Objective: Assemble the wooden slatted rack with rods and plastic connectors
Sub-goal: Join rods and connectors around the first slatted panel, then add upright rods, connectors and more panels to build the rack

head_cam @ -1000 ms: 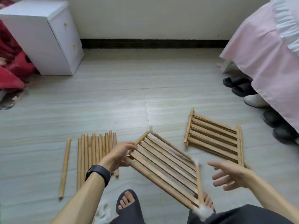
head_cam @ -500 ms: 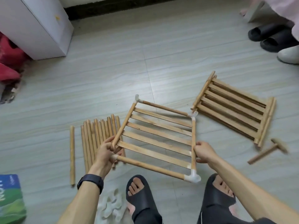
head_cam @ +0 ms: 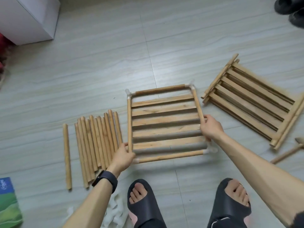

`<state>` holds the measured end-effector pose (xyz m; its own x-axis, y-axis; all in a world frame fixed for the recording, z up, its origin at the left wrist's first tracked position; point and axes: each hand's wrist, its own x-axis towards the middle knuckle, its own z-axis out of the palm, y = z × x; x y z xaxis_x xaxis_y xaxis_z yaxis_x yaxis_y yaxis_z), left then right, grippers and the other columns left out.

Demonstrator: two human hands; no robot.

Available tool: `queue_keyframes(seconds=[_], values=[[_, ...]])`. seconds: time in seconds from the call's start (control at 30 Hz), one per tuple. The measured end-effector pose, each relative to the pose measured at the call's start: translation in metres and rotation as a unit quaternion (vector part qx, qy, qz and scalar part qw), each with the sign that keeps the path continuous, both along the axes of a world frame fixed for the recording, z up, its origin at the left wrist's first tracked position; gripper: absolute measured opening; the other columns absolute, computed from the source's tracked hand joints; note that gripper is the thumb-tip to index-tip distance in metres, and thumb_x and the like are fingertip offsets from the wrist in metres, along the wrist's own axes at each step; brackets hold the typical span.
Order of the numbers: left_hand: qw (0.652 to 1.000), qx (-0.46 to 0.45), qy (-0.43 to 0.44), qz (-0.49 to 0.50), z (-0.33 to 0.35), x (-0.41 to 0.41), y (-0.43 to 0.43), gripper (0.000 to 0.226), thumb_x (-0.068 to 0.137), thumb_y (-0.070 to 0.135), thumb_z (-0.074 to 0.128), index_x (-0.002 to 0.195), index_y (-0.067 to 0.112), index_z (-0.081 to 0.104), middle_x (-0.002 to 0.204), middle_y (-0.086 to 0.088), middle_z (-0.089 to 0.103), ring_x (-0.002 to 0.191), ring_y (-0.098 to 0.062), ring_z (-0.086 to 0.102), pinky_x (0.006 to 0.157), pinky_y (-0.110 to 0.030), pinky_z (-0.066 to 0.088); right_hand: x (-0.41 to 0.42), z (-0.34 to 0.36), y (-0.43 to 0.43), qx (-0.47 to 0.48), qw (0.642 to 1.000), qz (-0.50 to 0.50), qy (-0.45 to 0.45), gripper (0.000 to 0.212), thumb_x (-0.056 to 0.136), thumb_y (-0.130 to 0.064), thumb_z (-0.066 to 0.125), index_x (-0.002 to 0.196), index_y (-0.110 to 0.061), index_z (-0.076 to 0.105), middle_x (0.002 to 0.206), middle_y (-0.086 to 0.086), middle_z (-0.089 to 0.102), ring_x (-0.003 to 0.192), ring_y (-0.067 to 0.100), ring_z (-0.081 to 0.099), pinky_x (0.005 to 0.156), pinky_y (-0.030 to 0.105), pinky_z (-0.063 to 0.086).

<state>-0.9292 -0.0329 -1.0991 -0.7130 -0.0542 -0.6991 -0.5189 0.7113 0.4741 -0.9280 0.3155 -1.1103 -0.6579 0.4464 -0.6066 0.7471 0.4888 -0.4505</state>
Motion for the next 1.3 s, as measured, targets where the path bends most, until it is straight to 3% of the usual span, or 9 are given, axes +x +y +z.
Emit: queue_keyframes(seconds=[0.1, 0.3, 0.47, 0.6, 0.73, 0.9, 1.07, 1.2, 1.3], values=[[0.995, -0.070, -0.014, -0.072, -0.014, 0.007, 0.012, 0.065, 0.096, 0.008, 0.053, 0.156, 0.012, 0.028, 0.132, -0.014, 0.059, 0.109, -0.030, 0.062, 0.083, -0.033, 0.048, 0.014, -0.013, 0.004, 0.029, 0.998, 0.048, 0.006, 0.041, 0.091, -0.011, 0.048, 0.131, -0.014, 0.056, 0.119, 0.014, 0.066, 0.109, 0.038, 0.059, 0.091, 0.041, 0.048], [0.987, -0.119, 0.036, -0.102, -0.027, 0.013, 0.011, 0.058, 0.096, 0.004, 0.049, 0.152, 0.013, 0.034, 0.138, -0.017, 0.050, 0.115, -0.034, 0.059, 0.098, -0.042, 0.051, 0.048, -0.026, -0.007, 0.113, 0.985, 0.130, 0.027, 0.058, 0.097, -0.012, 0.045, 0.153, -0.020, 0.030, 0.131, 0.014, 0.049, 0.112, 0.039, 0.051, 0.089, 0.044, 0.046], [0.967, -0.164, 0.041, -0.191, -0.019, 0.010, 0.009, 0.042, 0.097, 0.013, 0.050, 0.138, 0.015, 0.043, 0.124, -0.011, 0.054, 0.101, -0.029, 0.061, 0.084, -0.038, 0.054, 0.046, -0.022, -0.006, 0.171, 0.965, 0.196, -0.047, 0.062, 0.101, -0.023, 0.042, 0.155, -0.023, 0.013, 0.139, 0.008, 0.040, 0.109, 0.034, 0.052, 0.075, 0.040, 0.042], [0.953, -0.221, 0.110, -0.175, -0.009, -0.004, -0.001, 0.033, 0.101, 0.038, 0.045, 0.129, 0.022, 0.053, 0.123, -0.003, 0.058, 0.104, -0.025, 0.062, 0.078, -0.036, 0.050, 0.041, -0.013, -0.022, 0.262, 0.932, 0.246, -0.040, 0.064, 0.097, -0.021, 0.043, 0.155, -0.012, 0.017, 0.151, 0.010, 0.024, 0.124, 0.033, 0.040, 0.094, 0.044, 0.045], [0.950, -0.256, 0.128, -0.122, -0.013, -0.019, -0.020, 0.030, 0.100, 0.038, 0.049, 0.122, 0.017, 0.049, 0.119, -0.006, 0.059, 0.101, -0.026, 0.061, 0.074, -0.036, 0.048, 0.040, -0.011, -0.052, 0.215, 0.903, 0.372, -0.002, 0.069, 0.100, -0.052, 0.041, 0.160, -0.028, 0.015, 0.168, 0.005, 0.004, 0.152, 0.031, 0.014, 0.120, 0.048, 0.027], [0.940, -0.283, 0.066, -0.178, -0.022, -0.022, -0.026, 0.030, 0.099, 0.042, 0.051, 0.116, 0.018, 0.052, 0.108, -0.004, 0.068, 0.097, -0.027, 0.067, 0.076, -0.035, 0.053, 0.047, -0.022, -0.082, 0.149, 0.852, 0.497, -0.073, 0.069, 0.100, -0.063, 0.034, 0.158, -0.047, -0.001, 0.166, -0.005, -0.026, 0.155, 0.031, -0.014, 0.117, 0.065, 0.022], [0.992, -0.125, 0.021, -0.020, -0.018, -0.029, -0.028, 0.012, 0.090, 0.033, 0.060, 0.091, 0.022, 0.064, 0.089, -0.002, 0.071, 0.079, -0.021, 0.069, 0.077, -0.038, 0.060, 0.053, -0.014, -0.078, 0.143, 0.847, 0.504, -0.089, 0.064, 0.103, -0.057, 0.034, 0.159, -0.045, 0.005, 0.166, -0.006, -0.028, 0.154, 0.030, -0.020, 0.115, 0.057, 0.036], [0.998, 0.005, 0.050, 0.040, -0.009, -0.041, -0.034, 0.018, 0.090, 0.036, 0.069, 0.103, 0.025, 0.065, 0.095, 0.002, 0.071, 0.088, -0.017, 0.069, 0.088, -0.042, 0.059, 0.061, 0.001, -0.080, 0.138, 0.831, 0.526, -0.114, 0.065, 0.103, -0.046, 0.043, 0.160, -0.041, 0.013, 0.168, -0.001, -0.018, 0.155, 0.034, -0.010, 0.117, 0.047, 0.034], [0.992, 0.026, 0.122, -0.021, 0.006, -0.043, -0.025, 0.028, 0.096, 0.040, 0.063, 0.119, 0.025, 0.061, 0.100, 0.009, 0.068, 0.090, -0.013, 0.069, 0.088, -0.041, 0.059, 0.048, 0.014, -0.084, 0.104, 0.839, 0.516, -0.139, 0.063, 0.099, -0.051, 0.047, 0.156, -0.034, 0.027, 0.168, 0.006, 0.013, 0.151, 0.033, 0.020, 0.115, 0.048, 0.038]])
